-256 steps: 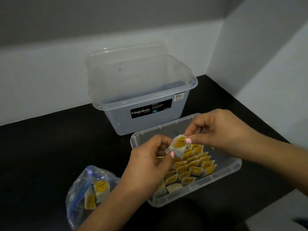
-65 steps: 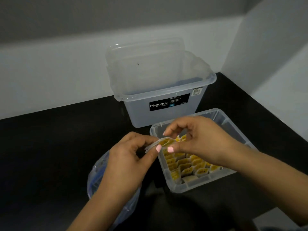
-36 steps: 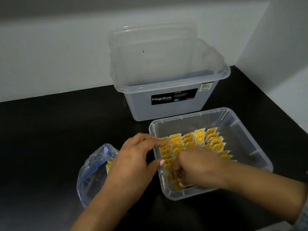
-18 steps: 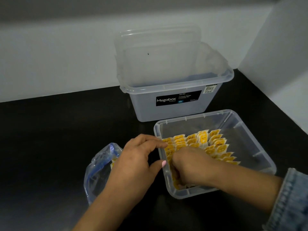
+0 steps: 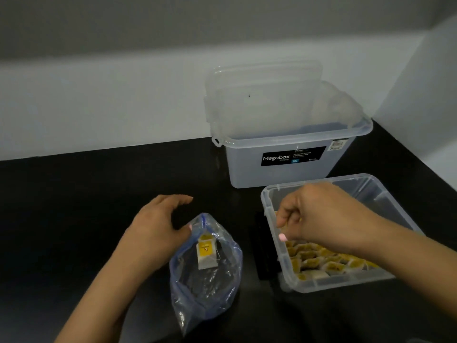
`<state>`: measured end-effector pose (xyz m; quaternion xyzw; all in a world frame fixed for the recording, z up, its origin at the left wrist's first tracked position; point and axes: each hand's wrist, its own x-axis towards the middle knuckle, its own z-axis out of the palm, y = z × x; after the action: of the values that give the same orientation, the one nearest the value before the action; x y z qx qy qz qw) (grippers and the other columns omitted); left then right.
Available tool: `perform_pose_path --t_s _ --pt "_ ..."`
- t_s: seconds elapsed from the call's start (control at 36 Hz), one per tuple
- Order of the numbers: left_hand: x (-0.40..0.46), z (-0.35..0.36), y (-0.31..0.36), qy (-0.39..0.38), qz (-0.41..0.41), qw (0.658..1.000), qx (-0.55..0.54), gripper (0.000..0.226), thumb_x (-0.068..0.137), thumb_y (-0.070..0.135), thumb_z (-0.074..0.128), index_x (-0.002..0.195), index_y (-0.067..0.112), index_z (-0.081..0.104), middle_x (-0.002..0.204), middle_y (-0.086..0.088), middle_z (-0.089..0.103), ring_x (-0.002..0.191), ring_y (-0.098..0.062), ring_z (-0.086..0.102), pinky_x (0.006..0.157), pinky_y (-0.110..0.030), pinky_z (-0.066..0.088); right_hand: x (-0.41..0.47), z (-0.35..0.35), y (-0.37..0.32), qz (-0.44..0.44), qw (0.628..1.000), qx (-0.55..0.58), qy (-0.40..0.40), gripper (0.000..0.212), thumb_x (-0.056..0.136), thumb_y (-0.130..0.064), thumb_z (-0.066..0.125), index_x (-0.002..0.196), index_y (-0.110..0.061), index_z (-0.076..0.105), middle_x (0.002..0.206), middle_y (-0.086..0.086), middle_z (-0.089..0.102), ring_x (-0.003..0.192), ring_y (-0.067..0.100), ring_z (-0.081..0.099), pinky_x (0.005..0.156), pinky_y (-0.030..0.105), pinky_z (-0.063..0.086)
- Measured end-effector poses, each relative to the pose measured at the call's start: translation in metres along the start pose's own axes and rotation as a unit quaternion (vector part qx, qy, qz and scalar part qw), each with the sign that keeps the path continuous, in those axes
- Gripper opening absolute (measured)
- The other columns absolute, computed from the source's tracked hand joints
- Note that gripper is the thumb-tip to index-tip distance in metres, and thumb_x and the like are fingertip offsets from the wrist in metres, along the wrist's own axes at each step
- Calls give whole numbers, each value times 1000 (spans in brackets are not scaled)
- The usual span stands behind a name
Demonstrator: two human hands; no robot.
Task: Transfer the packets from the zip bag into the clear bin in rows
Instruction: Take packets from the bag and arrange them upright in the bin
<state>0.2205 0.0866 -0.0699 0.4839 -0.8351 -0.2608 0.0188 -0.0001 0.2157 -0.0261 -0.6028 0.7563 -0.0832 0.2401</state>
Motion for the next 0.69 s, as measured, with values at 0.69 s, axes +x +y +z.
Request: perform_pose_path --t_s 0.69 --pt "-5 23 -20 -97 -14 994 51 59 88 26 61 140 32 34 135 3 41 116 -15 49 97 -35 46 99 168 -92 -205 855 -437 -191 48 94 -22 54 138 -9 41 148 11 37 137 25 33 113 41 27"
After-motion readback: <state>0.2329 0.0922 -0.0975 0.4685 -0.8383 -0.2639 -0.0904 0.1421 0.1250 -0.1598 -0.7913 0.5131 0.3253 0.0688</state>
